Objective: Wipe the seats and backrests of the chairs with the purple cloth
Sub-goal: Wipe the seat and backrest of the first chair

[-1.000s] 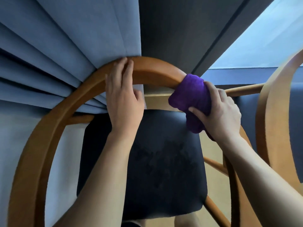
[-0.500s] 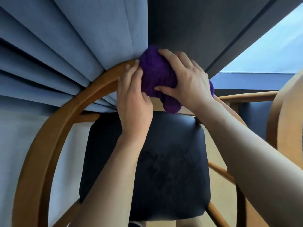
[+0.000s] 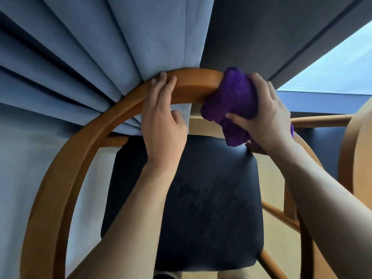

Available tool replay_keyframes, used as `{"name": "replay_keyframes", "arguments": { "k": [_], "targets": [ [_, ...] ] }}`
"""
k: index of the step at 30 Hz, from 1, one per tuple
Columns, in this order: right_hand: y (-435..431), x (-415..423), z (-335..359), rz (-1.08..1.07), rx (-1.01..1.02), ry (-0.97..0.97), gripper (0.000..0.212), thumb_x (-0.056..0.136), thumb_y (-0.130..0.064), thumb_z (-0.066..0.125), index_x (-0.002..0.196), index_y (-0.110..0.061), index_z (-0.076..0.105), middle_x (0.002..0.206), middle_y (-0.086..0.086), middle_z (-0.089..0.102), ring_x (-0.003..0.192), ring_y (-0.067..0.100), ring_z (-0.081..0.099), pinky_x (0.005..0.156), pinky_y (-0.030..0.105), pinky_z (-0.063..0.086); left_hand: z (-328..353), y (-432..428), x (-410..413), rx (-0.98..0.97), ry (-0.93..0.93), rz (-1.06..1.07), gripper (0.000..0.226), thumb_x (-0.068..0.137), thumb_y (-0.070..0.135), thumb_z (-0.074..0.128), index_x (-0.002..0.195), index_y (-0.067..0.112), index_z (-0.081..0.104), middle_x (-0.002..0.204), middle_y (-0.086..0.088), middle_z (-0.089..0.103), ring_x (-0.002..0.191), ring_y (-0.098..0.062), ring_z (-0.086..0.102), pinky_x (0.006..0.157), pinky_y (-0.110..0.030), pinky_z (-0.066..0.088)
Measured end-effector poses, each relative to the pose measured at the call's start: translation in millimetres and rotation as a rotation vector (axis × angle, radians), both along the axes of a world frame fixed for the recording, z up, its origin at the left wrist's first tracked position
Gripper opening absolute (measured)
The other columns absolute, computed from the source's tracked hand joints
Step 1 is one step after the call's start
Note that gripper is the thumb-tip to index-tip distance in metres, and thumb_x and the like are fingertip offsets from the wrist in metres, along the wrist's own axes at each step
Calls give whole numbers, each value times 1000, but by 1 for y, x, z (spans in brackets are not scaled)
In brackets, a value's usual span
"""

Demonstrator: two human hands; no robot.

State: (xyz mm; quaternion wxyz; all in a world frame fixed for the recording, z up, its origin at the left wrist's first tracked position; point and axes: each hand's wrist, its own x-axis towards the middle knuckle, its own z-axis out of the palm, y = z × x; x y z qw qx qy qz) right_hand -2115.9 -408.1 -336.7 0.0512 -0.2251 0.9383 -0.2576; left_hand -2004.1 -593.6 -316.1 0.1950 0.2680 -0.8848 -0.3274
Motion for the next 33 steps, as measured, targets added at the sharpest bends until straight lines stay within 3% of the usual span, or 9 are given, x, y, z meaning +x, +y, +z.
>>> {"name": "replay_keyframes", "arguments": {
  "k": [5,10,13,15,19,21,24,28,33],
  "targets": [
    [-39,-8,15,93,37,67,92,66,-51,81,146,-26,41,121,5,56,109,34,56,85,43,47,3,-6,2,67,3,-20,64,83,-13,46,141,11,52,152,-1,45,145,-17,34,114,-38,37],
    [-84,-6,28,232,192,179,92,66,-56,80,146,-31,41,128,1,54,108,32,54,89,44,43,8,-20,4,250,59,-28,58,85,-15,43,137,9,54,145,-1,51,136,-8,44,102,-7,37],
    [-104,-4,33,310,277,223,92,68,-56,79,147,-32,38,132,0,52,111,31,52,90,46,42,7,-29,15,273,51,-11,57,88,-14,43,140,8,50,145,-4,48,133,-8,46,100,-2,34],
    [-115,-4,35,361,332,242,92,70,-56,78,148,-33,35,135,0,50,114,31,51,91,46,41,3,-37,28,195,22,109,52,90,-11,45,139,5,50,145,-7,46,134,-12,45,104,-4,31],
    [-141,5,36,441,427,312,91,71,-54,78,148,-32,35,135,2,51,114,33,51,93,47,39,-8,-55,58,119,-129,213,52,92,-5,46,142,6,47,147,-9,45,138,-22,42,115,-40,37],
    [-156,15,34,477,469,346,89,70,-53,79,146,-31,37,134,4,52,113,34,51,95,48,37,-10,-59,70,116,-177,191,56,90,-7,48,144,6,46,150,-7,43,140,-23,40,113,-45,38],
    [-187,35,29,547,514,377,85,71,-51,79,143,-30,40,131,4,54,113,34,50,98,47,34,-12,-63,80,111,-147,188,57,88,-9,49,143,5,48,148,-9,45,137,-23,44,112,-41,41],
    [-226,67,12,648,518,357,77,77,-47,74,144,-30,40,132,1,54,120,33,46,104,46,30,-12,-74,91,121,-132,296,52,89,-8,50,140,3,50,144,-8,49,131,-19,48,107,-20,36],
    [-224,69,5,661,473,364,69,85,-43,68,146,-32,38,136,0,53,124,31,45,107,43,28,-12,-72,95,122,-116,293,51,87,-9,51,138,1,51,142,-10,49,129,-20,49,106,-22,41]
  ]
}}
